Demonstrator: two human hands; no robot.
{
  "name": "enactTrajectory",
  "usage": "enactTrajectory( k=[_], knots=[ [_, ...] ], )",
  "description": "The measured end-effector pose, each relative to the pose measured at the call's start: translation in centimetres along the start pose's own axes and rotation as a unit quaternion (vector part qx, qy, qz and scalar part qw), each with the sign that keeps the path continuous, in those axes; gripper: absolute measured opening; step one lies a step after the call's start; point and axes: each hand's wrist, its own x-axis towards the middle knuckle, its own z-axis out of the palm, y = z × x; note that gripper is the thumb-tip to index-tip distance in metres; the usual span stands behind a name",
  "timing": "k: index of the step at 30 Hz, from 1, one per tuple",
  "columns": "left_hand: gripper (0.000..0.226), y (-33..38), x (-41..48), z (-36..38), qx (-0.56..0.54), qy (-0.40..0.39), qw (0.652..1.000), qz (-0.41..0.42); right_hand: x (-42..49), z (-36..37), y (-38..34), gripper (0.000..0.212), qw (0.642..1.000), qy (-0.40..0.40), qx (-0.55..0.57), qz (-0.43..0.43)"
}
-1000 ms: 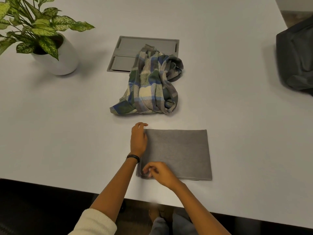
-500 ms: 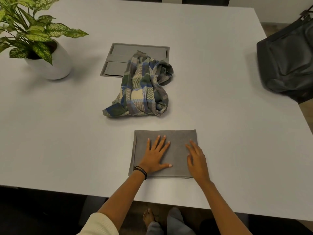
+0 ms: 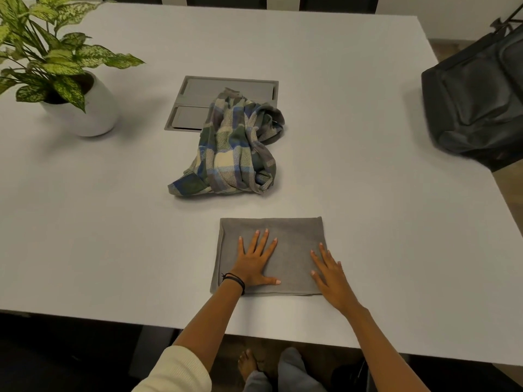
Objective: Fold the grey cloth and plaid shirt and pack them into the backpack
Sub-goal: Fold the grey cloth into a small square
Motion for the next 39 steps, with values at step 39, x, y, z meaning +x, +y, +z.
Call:
enactTrajectory(
  k=[39],
  knots=[
    [0.094,1.2,2.3,-6.7,-0.373,-0.046,0.927,-0.007,2.2,-5.1,-11.0,0.036,0.943,0.215,0.244,0.070]
  ],
)
